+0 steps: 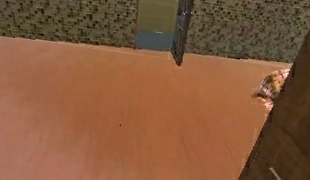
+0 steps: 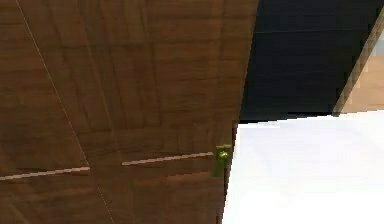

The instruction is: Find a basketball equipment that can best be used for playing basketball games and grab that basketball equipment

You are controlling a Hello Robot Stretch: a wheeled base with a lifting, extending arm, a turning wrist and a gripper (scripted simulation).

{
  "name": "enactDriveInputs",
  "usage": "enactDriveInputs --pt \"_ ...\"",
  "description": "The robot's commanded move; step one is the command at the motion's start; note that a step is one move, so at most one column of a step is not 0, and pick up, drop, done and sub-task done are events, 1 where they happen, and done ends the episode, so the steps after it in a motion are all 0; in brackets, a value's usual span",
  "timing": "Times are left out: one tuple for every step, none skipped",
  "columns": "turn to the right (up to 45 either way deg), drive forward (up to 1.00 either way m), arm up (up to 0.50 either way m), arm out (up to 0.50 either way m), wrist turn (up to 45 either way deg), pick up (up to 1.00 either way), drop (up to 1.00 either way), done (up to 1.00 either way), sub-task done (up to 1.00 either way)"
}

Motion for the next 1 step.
enactDriveInputs --pt "0.0 1.00 0.00 0.00 0.0 0.00 0.00 0.00 0.00"
